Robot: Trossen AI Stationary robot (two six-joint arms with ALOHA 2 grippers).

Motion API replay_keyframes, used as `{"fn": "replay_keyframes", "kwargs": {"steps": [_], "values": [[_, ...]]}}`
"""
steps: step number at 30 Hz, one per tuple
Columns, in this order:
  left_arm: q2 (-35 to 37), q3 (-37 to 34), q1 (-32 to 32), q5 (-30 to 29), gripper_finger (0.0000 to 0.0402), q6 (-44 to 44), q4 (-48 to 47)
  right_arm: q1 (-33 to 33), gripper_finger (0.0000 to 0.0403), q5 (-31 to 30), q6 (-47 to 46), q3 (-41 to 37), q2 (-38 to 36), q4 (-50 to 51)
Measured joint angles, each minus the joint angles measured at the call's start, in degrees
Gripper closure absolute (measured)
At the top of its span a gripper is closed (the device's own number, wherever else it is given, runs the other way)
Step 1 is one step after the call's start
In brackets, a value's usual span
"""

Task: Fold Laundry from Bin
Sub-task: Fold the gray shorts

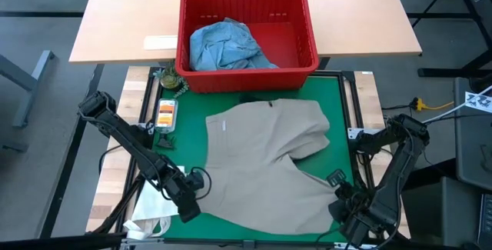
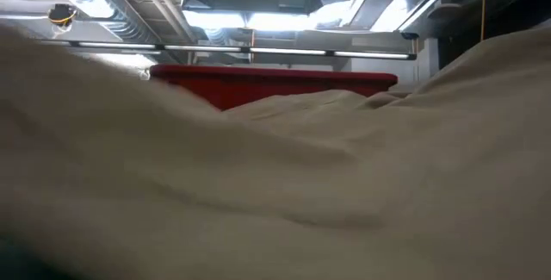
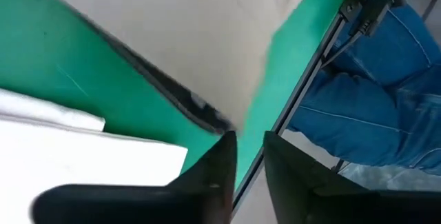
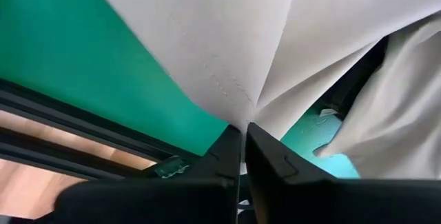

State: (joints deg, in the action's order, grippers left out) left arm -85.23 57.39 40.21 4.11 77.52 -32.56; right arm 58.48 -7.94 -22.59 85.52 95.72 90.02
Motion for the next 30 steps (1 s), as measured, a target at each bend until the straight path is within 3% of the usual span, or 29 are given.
{"fn": "replay_keyframes", "kwargs": {"steps": [8,13,19,26,30], "values": [[0.0,0.0,0.0,-0.2,0.0256,0.2,0.0,0.0,0.0290,1.5,-6.2,0.0,0.0,0.0],[0.0,0.0,0.0,-8.7,0.0235,-3.4,0.3,0.0,0.0248,0.1,-6.1,0.0,0.0,0.0],[0.0,0.0,-0.5,-20.6,0.0234,-7.8,0.6,-0.3,0.0245,-8.0,-6.1,-3.0,-0.1,-0.1],[0.0,0.0,-1.3,-26.0,0.0233,-13.4,4.7,-4.0,0.0267,-2.2,-5.5,-14.4,-0.1,-1.1],[0.0,0.0,-2.2,-26.1,0.0233,-15.1,6.4,-7.2,0.0281,0.5,-1.2,-21.0,-0.1,-8.2]]}}
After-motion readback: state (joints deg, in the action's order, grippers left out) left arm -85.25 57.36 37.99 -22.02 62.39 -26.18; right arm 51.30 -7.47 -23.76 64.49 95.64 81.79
